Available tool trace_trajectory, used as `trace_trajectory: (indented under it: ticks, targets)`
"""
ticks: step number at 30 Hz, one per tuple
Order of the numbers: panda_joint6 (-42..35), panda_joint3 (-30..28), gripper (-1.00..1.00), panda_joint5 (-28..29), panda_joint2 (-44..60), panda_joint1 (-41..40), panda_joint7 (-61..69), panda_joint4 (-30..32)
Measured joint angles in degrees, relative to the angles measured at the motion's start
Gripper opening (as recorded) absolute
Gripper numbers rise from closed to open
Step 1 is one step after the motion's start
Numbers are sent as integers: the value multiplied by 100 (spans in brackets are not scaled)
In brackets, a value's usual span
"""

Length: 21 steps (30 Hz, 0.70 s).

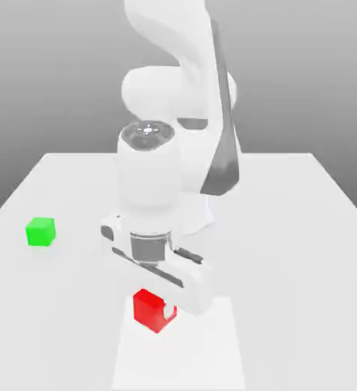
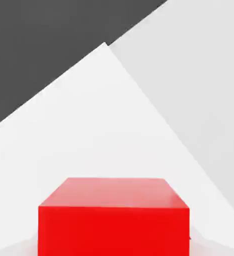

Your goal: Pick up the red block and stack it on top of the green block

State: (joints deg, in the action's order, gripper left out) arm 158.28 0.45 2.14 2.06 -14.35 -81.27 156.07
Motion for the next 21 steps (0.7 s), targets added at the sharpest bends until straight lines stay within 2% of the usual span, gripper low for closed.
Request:
trace_trajectory:
  ticks: [5, 16, 21]
  targets:
    - [-197, -623, -100, 395, -523, -1418, -1061, 296]
    - [-494, -2049, -100, 864, -1496, -3869, -3087, 951]
    - [-71, -2465, -100, -80, -989, -3705, -2645, 984]
